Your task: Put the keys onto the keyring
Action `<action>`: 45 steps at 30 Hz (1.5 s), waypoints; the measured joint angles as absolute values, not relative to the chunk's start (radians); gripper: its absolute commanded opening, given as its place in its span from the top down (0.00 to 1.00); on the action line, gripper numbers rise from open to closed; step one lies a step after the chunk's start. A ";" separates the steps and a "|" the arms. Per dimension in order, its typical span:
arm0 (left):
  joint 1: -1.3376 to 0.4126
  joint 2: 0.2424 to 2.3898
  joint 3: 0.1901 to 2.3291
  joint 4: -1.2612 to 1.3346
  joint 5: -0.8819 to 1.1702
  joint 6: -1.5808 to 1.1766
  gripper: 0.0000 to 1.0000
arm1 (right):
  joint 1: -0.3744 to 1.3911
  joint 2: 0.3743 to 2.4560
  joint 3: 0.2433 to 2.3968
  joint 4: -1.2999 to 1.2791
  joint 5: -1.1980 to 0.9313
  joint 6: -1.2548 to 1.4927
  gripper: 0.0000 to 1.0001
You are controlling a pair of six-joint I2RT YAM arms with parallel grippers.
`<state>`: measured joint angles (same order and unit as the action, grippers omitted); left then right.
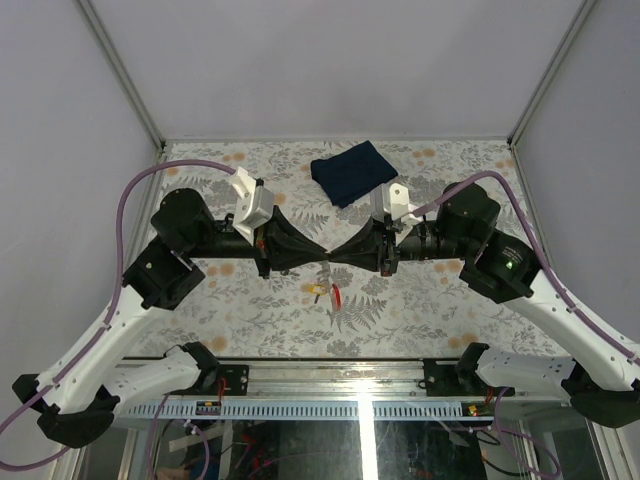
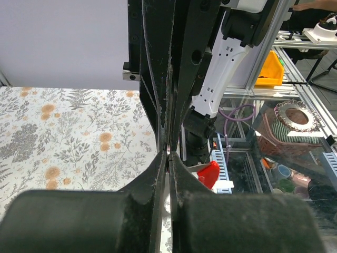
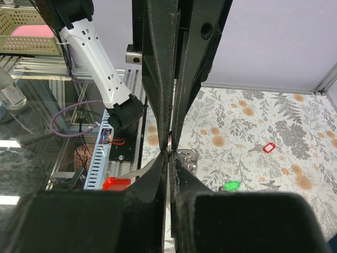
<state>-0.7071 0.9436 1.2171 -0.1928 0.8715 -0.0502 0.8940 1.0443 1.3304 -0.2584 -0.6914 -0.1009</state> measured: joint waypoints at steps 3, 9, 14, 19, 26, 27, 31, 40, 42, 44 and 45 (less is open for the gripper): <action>-0.707 0.946 1.229 -0.215 0.870 -0.040 1.00 | 0.894 1.044 1.330 -0.259 -0.692 -0.101 0.94; -0.712 0.941 1.233 -0.247 0.842 -0.023 1.00 | 0.894 1.042 1.319 -0.257 -0.692 -0.108 0.87; -0.713 0.941 1.233 -0.278 0.829 -0.020 1.00 | 0.894 1.031 1.296 -0.257 -0.692 -0.113 0.75; -0.713 0.941 1.233 -0.310 0.822 0.000 1.00 | 0.894 1.001 1.278 -0.265 -0.684 -0.124 0.68; -0.713 0.975 1.294 -0.433 0.821 0.068 1.00 | 0.895 0.965 1.278 -0.307 -0.645 -0.145 0.64; -0.713 0.982 1.305 -0.452 0.820 0.078 1.00 | 0.895 0.965 1.278 -0.311 -0.639 -0.149 0.64; -0.713 0.995 1.325 -0.512 0.793 0.104 1.00 | 0.895 0.965 1.275 -0.316 -0.596 -0.157 0.64; -0.713 1.060 1.356 -0.667 0.667 0.135 1.00 | 0.896 0.951 1.209 -0.227 -0.430 -0.169 0.62; -0.713 1.081 1.358 -0.698 0.642 0.141 1.00 | 0.896 0.952 1.209 -0.215 -0.400 -0.170 0.62; -0.713 1.096 1.358 -0.726 0.616 0.150 1.00 | 0.896 0.959 1.213 -0.213 -0.378 -0.173 0.62; -0.713 1.103 1.358 -0.743 0.599 0.155 1.00 | 0.896 0.971 1.221 -0.215 -0.374 -0.176 0.62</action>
<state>-0.7128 1.1034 1.3579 -0.7425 0.5987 0.1551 0.8959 0.9707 1.2205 -0.2146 -0.3740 -0.1761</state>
